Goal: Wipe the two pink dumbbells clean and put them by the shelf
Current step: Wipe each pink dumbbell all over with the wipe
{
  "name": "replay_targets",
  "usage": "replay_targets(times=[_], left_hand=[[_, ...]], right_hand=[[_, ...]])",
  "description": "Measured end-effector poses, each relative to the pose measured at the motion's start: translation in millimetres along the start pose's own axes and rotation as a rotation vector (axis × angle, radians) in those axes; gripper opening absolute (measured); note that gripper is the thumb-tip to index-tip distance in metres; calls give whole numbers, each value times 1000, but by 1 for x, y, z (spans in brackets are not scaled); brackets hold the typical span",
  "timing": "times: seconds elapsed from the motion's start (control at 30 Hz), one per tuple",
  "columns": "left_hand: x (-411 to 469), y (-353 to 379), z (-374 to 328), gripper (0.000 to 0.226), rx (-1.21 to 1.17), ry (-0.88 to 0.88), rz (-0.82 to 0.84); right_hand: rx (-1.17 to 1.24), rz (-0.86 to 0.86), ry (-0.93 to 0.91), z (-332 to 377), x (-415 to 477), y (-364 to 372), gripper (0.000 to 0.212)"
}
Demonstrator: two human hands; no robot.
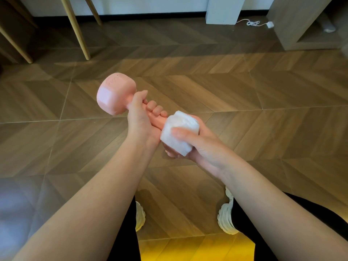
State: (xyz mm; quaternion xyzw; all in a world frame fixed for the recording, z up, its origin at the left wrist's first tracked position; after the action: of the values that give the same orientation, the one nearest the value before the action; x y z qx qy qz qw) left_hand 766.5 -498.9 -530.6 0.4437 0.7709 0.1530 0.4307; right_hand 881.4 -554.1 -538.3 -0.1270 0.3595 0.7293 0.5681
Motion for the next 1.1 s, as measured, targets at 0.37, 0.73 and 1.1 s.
replay_targets(times=[0.37, 0.73, 1.1], left_hand=[[-1, 1, -2, 31, 8, -11, 20], [2, 7, -1, 31, -14, -23, 62], [2, -3, 5, 29, -23, -41, -38]], right_hand=[[-44, 8, -3, 3, -1, 1, 60], [11, 104, -15, 11, -2, 0, 49], [-211, -139, -183, 17, -3, -5, 66]])
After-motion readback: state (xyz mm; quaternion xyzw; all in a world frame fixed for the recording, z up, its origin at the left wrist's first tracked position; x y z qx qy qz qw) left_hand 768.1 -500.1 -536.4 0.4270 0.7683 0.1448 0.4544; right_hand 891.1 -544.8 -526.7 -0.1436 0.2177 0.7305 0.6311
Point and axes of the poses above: each hand's wrist, its own x-axis towards the middle knuckle, its own y-axis out of the palm, z = x × y, the point moved 9 cm from there along x, towards the middle knuckle, and after that the axes turned 8 degrees about y, right-handed, at the moved point
